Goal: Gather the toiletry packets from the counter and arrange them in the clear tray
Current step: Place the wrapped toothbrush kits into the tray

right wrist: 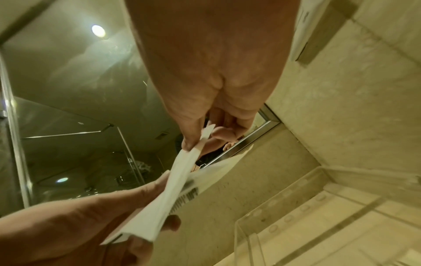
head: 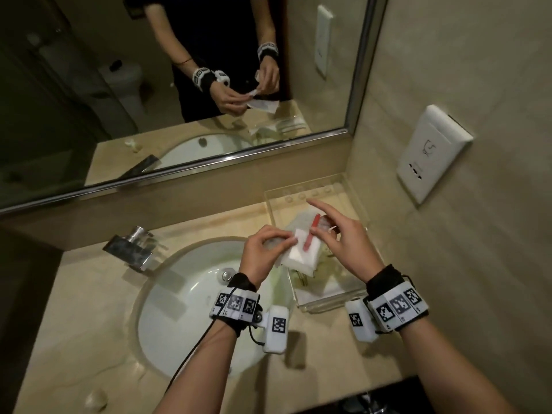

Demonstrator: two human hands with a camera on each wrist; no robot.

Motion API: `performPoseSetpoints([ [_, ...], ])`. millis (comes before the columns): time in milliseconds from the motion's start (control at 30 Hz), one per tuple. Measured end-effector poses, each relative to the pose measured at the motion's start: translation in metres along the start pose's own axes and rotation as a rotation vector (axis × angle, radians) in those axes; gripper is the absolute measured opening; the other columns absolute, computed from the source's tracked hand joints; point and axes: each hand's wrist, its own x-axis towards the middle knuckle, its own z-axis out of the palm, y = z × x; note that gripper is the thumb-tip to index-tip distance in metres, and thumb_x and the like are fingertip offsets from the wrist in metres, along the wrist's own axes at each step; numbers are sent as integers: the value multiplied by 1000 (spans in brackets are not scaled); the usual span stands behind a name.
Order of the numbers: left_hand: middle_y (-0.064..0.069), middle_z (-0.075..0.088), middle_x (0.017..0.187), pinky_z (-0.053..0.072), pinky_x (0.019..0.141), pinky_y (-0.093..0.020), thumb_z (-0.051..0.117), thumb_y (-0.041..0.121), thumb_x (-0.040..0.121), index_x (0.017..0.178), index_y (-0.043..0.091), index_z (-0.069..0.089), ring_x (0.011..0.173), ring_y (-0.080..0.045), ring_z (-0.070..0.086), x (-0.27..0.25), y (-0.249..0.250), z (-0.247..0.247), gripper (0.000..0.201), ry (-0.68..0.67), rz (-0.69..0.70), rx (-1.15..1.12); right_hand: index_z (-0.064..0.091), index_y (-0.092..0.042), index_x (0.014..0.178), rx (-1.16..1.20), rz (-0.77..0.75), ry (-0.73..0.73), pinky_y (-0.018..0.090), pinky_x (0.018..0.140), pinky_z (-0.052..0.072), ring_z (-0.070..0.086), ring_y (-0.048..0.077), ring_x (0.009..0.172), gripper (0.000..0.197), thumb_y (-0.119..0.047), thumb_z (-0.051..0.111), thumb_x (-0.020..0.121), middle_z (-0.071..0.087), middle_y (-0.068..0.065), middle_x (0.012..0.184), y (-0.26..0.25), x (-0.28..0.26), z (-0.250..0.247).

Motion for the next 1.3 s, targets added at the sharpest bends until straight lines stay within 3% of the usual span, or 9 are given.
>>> performPoseSetpoints([
  [100, 1, 68, 91, 52, 92, -35, 82, 24, 71, 83, 19, 77, 93, -16, 65, 1, -3, 13, 14, 27, -12, -16, 57, -31, 135, 3, 6, 47, 7, 78, 46, 62, 3, 101, 44, -26, 65, 92, 68, -6, 113, 11, -7, -3],
  [333, 0, 68, 89, 52, 92, -38, 81, 22, 73, 87, 14, 78, 90, -15, 65, 10, -9, 49, 16, -11, 12, 31, 46, -36, 144, -99, 106, -54, 15, 91, 40, 51, 3, 109, 48, -35, 56, 97, 53, -6, 120, 43, -20, -11],
  [467, 2, 68, 90, 52, 91, -36, 81, 22, 73, 89, 14, 78, 89, -13, 65, 17, -19, 65, 18, -39, -13, 31, 56, -30, 137, -84, 156, -14, 6, 84, 39, 52, 2, 103, 39, -26, 56, 98, 55, -7, 115, 59, -27, -16],
  [567, 1, 69, 96, 50, 94, -35, 76, 20, 79, 93, 15, 77, 94, -11, 64, 21, -26, 74, 15, -104, -24, 62, 67, -28, 122, 31, 197, 160, 20, 86, 52, 61, 2, 103, 30, -20, 61, 95, 67, -10, 115, 69, -31, -20],
  [700, 8, 67, 115, 49, 97, -38, 70, 15, 84, 110, 23, 68, 110, -17, 59, 24, -43, 72, 28, -184, 13, 147, 57, -32, 130, 61, 304, 264, 27, 86, 55, 66, 11, 97, 39, -21, 64, 93, 68, -2, 107, 84, -41, -24],
  [767, 4, 65, 110, 53, 92, -44, 75, 15, 78, 112, 29, 65, 106, -26, 60, 25, -55, 69, 38, -149, -67, 158, 59, -31, 124, 66, 378, 271, 38, 91, 56, 65, 16, 102, 34, -24, 65, 92, 67, 0, 108, 93, -49, -24],
  [867, -1, 67, 109, 51, 97, -48, 81, 13, 71, 100, 26, 70, 111, -26, 59, 26, -67, 74, 33, -129, -224, 149, 62, -36, 112, 86, 451, 311, 48, 83, 58, 67, 19, 99, 25, -24, 65, 91, 69, 3, 108, 103, -65, -24],
  [1067, -4, 67, 109, 48, 94, -32, 76, 11, 77, 102, 15, 72, 105, -18, 58, 24, -66, 98, 26, -205, -266, 178, 59, -39, 112, 58, 545, 355, 48, 76, 60, 69, 18, 93, 26, -24, 64, 92, 70, 1, 107, 115, -92, -27],
  [1300, -7, 65, 117, 44, 93, -26, 65, 12, 86, 109, 18, 71, 106, -19, 57, 31, -62, 132, 24, -222, -250, 389, 57, -40, 113, -8, 575, 389, 46, 73, 61, 70, 20, 90, 28, -25, 64, 91, 69, 4, 106, 126, -101, -27],
])
